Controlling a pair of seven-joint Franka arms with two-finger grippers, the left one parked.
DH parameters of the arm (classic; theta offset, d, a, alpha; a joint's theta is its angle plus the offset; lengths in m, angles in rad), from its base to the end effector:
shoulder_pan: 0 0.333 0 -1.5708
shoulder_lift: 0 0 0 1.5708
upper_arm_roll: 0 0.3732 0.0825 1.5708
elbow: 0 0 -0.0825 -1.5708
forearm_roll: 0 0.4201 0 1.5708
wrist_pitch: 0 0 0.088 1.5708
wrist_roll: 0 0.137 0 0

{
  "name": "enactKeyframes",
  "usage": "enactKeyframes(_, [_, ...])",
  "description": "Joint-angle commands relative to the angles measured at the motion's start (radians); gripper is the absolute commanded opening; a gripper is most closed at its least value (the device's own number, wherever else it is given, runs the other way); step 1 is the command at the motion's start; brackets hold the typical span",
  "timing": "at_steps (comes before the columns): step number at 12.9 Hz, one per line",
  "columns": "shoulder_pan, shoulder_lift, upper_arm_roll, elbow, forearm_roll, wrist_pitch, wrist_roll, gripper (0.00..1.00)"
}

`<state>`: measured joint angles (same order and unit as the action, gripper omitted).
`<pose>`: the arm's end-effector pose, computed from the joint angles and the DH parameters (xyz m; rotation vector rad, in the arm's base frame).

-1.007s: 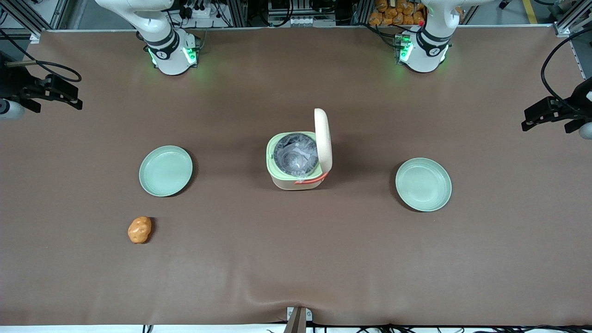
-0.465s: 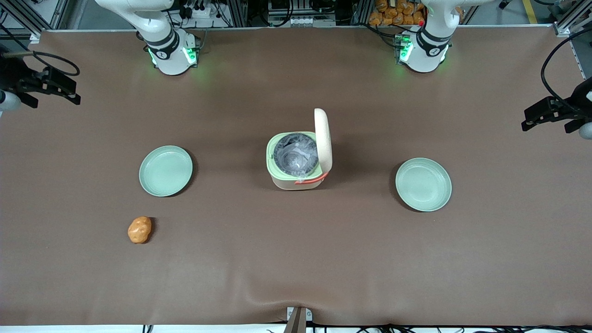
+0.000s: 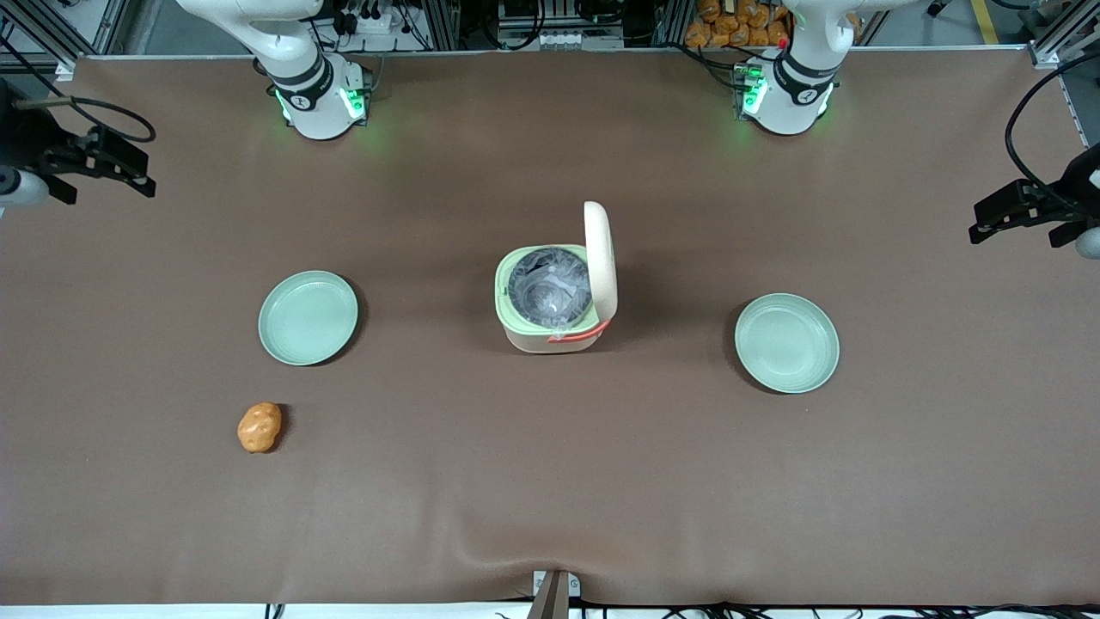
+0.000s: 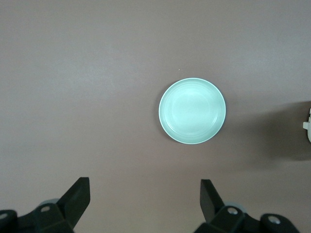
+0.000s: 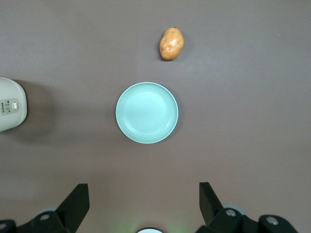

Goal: Press rice cooker button with right arm

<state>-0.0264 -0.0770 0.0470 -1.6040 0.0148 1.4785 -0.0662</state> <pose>0.5507 0.0146 0.6711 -3.1254 -0.1369 0.0756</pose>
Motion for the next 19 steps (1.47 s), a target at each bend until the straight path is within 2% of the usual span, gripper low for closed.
enactKeyframes(1, [-0.009, -0.078, 0.008, -0.105, -0.004, 0.048, -0.015, 1.0])
enactKeyframes(6, [-0.01, -0.067, 0.008, -0.077, 0.008, 0.051, -0.044, 1.0])
enactKeyframes(14, [0.002, -0.056, 0.01, -0.042, -0.029, 0.052, -0.046, 1.0])
enactKeyframes(19, [0.003, -0.056, 0.01, -0.042, -0.029, 0.054, -0.046, 1.0])
